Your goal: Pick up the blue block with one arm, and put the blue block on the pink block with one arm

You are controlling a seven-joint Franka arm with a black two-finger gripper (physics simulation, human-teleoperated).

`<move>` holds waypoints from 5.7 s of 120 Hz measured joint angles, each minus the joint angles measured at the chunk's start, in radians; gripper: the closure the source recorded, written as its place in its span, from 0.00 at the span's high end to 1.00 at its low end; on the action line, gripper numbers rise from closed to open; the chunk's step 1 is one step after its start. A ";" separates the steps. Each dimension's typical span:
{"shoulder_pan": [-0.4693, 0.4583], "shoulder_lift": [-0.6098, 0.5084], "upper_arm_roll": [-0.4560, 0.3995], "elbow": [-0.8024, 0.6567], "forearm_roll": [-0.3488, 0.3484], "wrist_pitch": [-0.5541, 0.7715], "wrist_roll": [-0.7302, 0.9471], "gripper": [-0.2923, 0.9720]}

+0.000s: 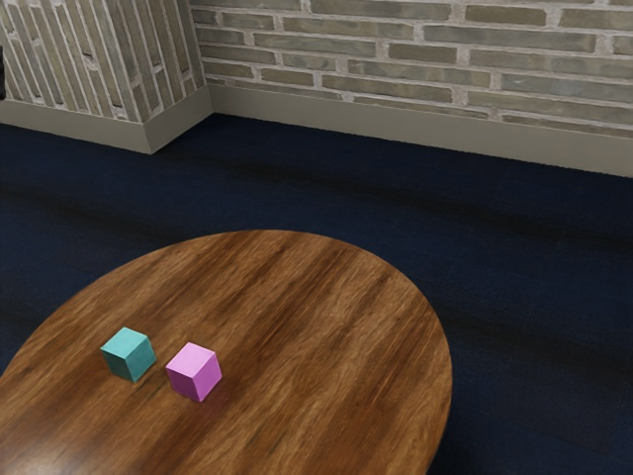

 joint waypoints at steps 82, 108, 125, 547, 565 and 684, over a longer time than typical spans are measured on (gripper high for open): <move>-0.044 -0.084 -0.065 -0.572 0.038 0.719 0.051 0.77; -0.046 -0.085 -0.048 -0.778 0.003 0.964 0.058 0.77; -0.041 -0.093 0.004 -0.876 -0.007 1.080 0.060 0.77; -0.176 0.129 0.099 -0.999 -0.291 1.341 0.152 0.51; -0.236 0.132 0.107 -1.013 -0.294 1.339 0.147 0.51; -0.204 0.216 0.103 -0.917 -0.301 1.336 0.146 0.73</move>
